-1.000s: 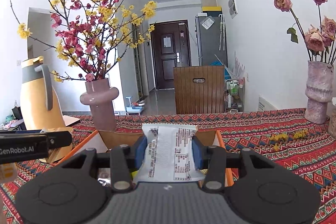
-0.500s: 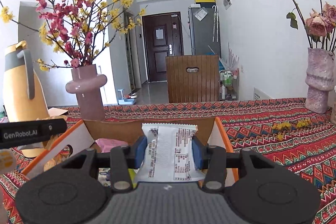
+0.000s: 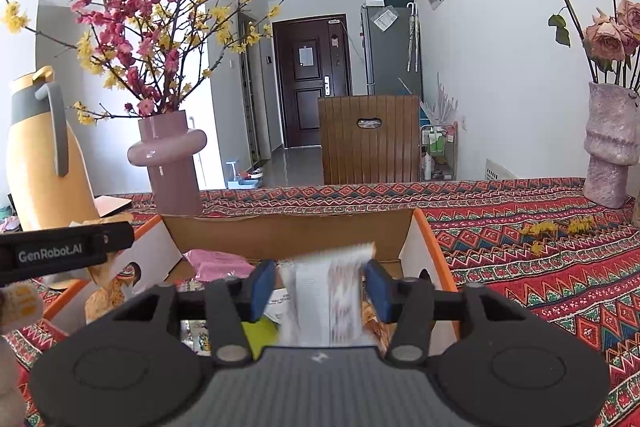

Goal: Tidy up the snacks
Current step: 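Lower both packets into the box and open both grippers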

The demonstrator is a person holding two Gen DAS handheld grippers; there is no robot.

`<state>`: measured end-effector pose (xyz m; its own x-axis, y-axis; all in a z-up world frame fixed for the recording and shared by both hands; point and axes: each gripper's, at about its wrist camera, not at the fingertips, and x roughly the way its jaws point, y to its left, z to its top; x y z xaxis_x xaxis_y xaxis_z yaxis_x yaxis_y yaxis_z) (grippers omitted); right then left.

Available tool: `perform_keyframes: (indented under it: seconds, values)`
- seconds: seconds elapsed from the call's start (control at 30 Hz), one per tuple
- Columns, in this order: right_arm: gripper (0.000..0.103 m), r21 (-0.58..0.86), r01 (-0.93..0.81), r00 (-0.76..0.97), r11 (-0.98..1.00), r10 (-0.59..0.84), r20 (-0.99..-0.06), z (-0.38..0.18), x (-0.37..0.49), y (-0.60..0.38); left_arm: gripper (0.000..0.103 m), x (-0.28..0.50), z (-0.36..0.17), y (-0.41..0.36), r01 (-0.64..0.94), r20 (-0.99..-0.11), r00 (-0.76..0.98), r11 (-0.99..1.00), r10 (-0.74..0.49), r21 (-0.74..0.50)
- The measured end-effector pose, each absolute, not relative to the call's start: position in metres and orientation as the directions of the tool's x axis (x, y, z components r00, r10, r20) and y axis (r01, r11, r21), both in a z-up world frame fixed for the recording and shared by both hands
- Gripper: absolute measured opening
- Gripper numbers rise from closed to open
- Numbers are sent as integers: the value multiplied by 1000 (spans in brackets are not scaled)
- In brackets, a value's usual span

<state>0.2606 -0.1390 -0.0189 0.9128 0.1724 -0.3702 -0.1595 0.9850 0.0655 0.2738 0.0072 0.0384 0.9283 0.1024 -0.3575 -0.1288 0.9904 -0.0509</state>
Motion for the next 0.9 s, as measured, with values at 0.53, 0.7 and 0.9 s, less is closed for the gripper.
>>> perform_keyframes:
  seconds: [0.53,0.7,0.9]
  values:
    - [103,129,-125,924,984,163,-346,-19,257,-152,103,270,40,11,-166,-340,931,983,132,-75]
    - [103,139,-125,921,982,167,-351,-20,258,-153,103,265,48,8,-166,-333,933,983,133,-73]
    - [103,138,-139,921,981,179,-346,-20,256,-152,103,247,63,12,-153,-315,942,984,117,-93]
